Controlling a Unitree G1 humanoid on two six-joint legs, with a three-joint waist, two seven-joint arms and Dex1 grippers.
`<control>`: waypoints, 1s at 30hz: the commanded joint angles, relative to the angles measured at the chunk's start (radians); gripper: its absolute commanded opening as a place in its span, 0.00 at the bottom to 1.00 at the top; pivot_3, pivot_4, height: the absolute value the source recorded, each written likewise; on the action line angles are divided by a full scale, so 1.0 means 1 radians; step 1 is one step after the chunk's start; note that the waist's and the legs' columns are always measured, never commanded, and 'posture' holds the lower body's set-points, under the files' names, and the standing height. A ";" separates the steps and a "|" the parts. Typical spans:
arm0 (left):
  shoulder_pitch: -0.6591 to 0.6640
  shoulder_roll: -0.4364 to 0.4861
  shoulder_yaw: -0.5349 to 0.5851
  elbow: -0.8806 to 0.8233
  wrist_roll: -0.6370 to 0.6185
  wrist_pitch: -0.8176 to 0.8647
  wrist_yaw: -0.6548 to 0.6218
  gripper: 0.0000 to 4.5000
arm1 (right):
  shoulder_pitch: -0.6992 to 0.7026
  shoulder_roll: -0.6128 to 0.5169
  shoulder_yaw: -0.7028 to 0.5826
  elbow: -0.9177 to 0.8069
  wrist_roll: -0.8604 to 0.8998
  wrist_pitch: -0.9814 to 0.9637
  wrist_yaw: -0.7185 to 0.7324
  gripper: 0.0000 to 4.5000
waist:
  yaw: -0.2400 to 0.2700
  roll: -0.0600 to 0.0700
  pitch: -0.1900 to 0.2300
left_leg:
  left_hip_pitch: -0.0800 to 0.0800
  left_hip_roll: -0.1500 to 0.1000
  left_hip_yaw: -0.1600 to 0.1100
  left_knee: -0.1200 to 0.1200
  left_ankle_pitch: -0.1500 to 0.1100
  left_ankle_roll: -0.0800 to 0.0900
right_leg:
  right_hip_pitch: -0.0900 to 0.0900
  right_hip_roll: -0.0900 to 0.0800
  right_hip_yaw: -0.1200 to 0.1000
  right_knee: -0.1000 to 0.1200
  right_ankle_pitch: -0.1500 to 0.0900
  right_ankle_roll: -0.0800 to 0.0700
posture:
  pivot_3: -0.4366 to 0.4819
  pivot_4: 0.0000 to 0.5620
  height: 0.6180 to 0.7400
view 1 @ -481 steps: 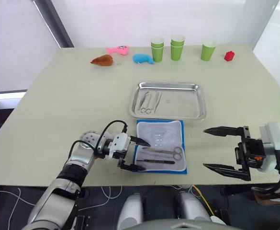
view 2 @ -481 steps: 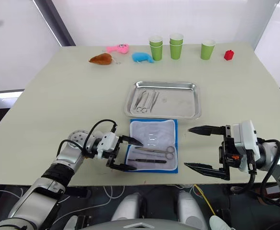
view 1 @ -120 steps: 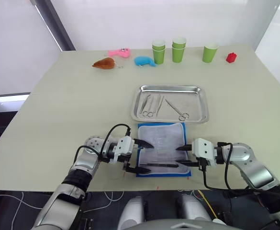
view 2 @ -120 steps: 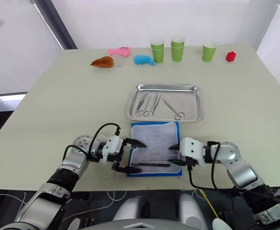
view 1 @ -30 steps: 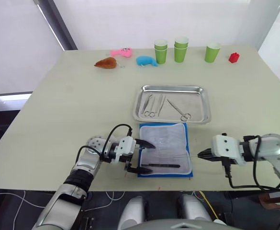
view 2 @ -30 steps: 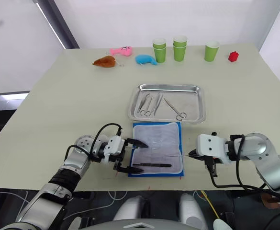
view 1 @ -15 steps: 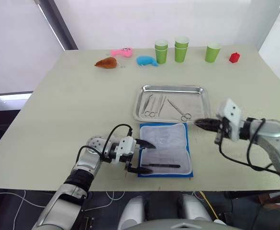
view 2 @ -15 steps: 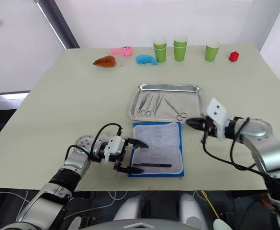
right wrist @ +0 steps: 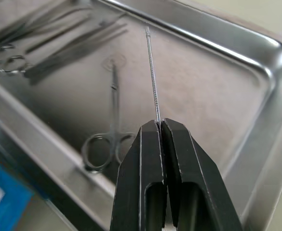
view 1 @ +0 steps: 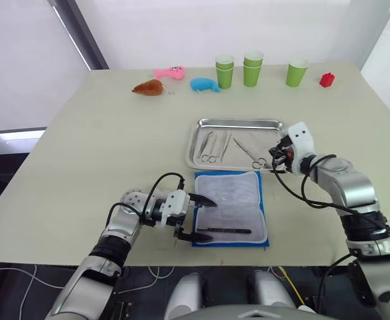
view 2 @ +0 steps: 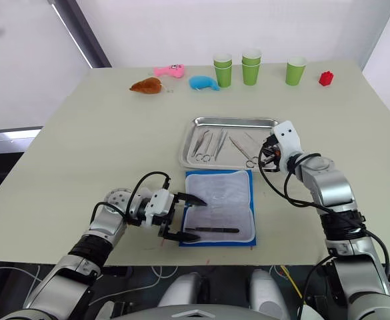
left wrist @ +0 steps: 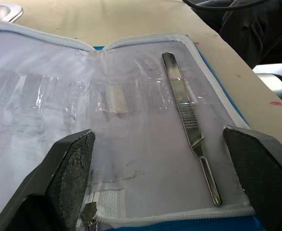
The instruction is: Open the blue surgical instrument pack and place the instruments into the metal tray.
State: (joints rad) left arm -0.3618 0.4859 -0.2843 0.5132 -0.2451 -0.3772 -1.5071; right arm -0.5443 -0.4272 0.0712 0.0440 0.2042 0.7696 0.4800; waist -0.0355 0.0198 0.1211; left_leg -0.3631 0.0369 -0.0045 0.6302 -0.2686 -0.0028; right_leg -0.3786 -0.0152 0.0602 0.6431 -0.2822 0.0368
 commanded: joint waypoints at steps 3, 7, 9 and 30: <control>0.087 -0.001 -0.076 0.145 0.123 0.040 0.031 1.00 | -0.084 0.040 0.029 0.103 -0.053 -0.026 -0.039 0.01 | -0.001 0.001 0.000 | 0.000 0.000 0.000 0.000 0.000 0.000 | 0.000 0.000 0.000 0.000 0.000 0.000 | 0.48 0.27 1.00; 0.089 -0.001 -0.075 0.145 0.122 0.040 0.033 1.00 | -0.105 0.052 0.044 0.151 -0.079 -0.038 -0.035 0.01 | -0.001 0.001 -0.001 | 0.000 0.000 0.000 0.000 0.000 0.001 | 0.000 0.000 0.000 0.000 0.000 0.000 | 0.48 0.27 1.00; 0.091 -0.002 -0.074 0.143 0.122 0.040 0.035 1.00 | -0.109 0.055 0.047 0.164 -0.088 -0.036 -0.034 0.01 | -0.002 0.002 -0.001 | 0.000 0.000 0.000 0.000 0.000 0.001 | 0.000 0.000 0.000 0.000 0.000 0.000 | 0.48 0.27 1.00; 0.089 -0.007 -0.077 0.164 0.128 0.026 0.038 1.00 | -0.093 0.107 0.050 0.106 -0.076 0.079 -0.027 0.01 | -0.003 0.003 -0.002 | 0.000 0.000 0.000 0.000 0.000 0.001 | 0.001 0.000 0.001 0.000 0.000 0.000 | 0.48 0.27 1.00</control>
State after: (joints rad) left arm -0.3587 0.4854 -0.2836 0.5170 -0.2451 -0.3825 -1.5036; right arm -0.6228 -0.3358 0.1228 0.1501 0.1352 0.8689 0.4704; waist -0.0382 0.0226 0.1196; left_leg -0.3625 0.0368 -0.0042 0.6303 -0.2684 -0.0015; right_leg -0.3780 -0.0150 0.0611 0.6432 -0.2821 0.0368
